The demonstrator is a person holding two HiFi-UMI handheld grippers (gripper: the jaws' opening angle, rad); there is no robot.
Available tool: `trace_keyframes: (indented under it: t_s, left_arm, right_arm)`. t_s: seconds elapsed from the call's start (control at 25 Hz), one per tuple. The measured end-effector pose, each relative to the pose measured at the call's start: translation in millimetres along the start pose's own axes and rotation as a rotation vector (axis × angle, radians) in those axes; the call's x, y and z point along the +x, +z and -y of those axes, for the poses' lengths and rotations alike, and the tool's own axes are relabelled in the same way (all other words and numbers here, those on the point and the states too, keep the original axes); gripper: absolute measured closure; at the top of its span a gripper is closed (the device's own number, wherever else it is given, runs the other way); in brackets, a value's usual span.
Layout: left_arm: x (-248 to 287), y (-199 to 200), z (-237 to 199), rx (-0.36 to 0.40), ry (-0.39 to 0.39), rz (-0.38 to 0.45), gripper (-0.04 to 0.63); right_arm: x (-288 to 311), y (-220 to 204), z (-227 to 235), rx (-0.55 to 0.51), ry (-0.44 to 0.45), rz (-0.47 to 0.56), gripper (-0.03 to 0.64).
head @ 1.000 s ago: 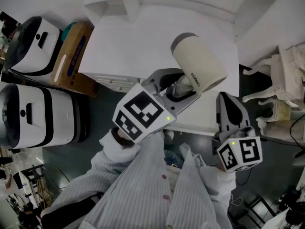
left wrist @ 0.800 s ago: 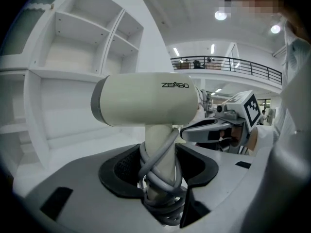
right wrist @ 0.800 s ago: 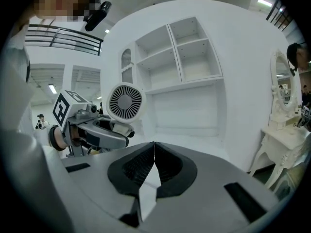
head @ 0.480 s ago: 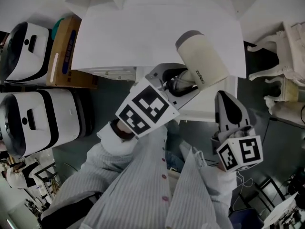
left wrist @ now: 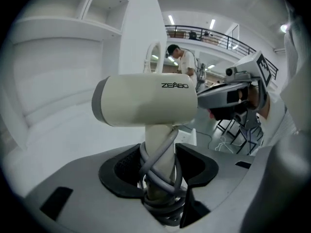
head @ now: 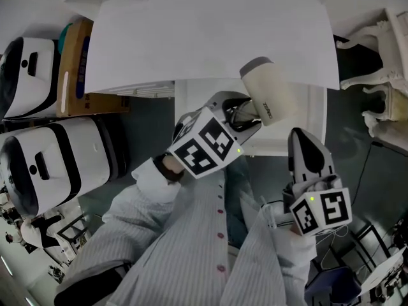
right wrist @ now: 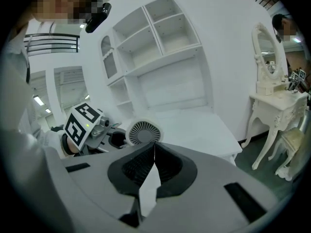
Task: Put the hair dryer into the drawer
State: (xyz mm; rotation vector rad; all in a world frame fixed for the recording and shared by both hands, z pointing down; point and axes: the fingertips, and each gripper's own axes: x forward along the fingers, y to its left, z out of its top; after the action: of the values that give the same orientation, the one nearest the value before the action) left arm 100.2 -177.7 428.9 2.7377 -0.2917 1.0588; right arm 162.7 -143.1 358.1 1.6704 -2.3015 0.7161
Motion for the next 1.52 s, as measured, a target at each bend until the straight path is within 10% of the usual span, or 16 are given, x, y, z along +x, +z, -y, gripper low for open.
trace_keyframes:
  t_s: [1.52]
  left_arm:
    - [165.8, -177.7, 10.8, 0.086, -0.149, -0.455, 0.379]
  right_arm:
    - [50.3, -97.7, 49.2, 0.141, -0.002, -0.14, 0.606]
